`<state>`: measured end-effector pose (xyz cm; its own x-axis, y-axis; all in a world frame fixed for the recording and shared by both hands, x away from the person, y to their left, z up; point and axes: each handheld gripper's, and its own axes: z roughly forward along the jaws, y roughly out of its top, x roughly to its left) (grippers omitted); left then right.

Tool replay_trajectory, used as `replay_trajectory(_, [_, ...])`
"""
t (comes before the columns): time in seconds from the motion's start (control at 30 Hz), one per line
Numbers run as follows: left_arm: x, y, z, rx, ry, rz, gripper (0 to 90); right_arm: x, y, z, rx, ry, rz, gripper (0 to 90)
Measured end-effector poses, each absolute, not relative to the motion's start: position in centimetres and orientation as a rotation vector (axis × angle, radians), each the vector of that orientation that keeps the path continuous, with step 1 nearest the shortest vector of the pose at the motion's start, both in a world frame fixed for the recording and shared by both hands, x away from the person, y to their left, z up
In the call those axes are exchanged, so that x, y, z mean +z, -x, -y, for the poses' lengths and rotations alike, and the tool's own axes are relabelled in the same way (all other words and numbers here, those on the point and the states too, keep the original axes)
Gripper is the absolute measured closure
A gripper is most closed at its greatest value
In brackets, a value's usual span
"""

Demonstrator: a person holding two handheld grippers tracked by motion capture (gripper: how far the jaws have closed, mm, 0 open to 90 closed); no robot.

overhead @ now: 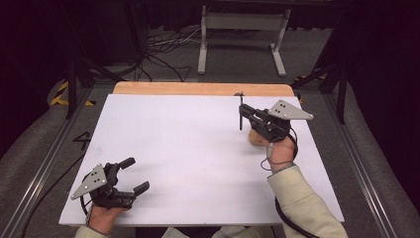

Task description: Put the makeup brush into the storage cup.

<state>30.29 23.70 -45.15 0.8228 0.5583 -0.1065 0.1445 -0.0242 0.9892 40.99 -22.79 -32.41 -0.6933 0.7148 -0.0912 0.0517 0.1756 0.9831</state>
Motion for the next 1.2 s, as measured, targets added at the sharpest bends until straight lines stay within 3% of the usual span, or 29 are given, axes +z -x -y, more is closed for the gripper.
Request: replay_trajectory(1.2, [-45.2, -30.3, -23.6, 0.357, -1.582, -0.577, 4.7, -31.8, -44.4, 29.4, 1.472, -0.922, -1.741, 83.8])
